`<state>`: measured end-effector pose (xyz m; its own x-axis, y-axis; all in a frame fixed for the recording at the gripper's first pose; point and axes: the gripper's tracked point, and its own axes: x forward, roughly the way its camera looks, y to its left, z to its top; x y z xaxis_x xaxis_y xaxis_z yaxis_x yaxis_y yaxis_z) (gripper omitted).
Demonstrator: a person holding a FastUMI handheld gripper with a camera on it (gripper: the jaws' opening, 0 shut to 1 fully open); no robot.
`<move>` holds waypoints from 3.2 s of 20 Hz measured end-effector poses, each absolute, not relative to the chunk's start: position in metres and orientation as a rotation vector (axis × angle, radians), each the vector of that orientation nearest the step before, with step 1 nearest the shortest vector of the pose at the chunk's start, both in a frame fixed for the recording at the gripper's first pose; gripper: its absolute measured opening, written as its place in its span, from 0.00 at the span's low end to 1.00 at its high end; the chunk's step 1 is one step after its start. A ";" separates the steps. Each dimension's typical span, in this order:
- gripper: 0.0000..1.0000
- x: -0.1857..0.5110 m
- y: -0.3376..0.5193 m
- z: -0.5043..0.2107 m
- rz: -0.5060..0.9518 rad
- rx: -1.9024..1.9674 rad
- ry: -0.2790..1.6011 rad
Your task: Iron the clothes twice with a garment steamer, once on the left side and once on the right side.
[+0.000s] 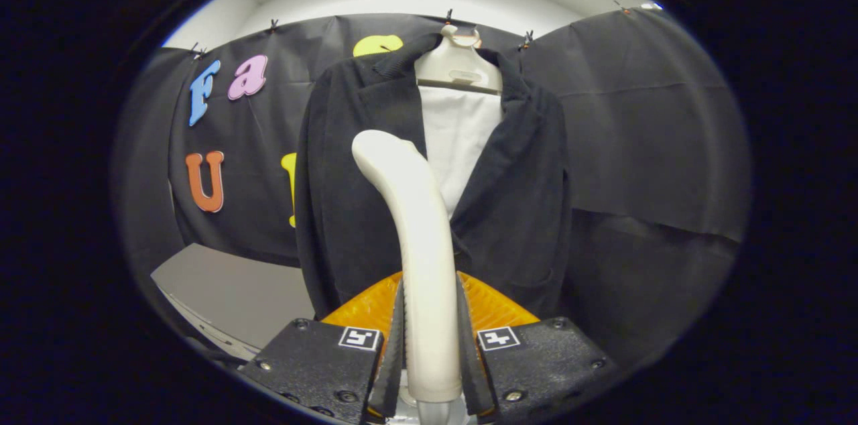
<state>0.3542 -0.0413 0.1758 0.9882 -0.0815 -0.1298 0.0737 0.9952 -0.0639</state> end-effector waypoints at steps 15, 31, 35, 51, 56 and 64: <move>0.40 0.332 -0.049 0.083 -0.128 -0.028 0.301; 0.40 0.320 -0.050 -0.036 -0.161 0.029 0.515; 0.40 0.314 -0.052 -0.064 -0.163 0.019 0.567; 0.40 0.224 -0.121 -0.059 -0.183 0.205 0.558; 0.40 0.214 -0.162 -0.016 -0.228 0.218 0.461; 0.40 0.239 -0.222 0.081 -0.230 0.259 0.304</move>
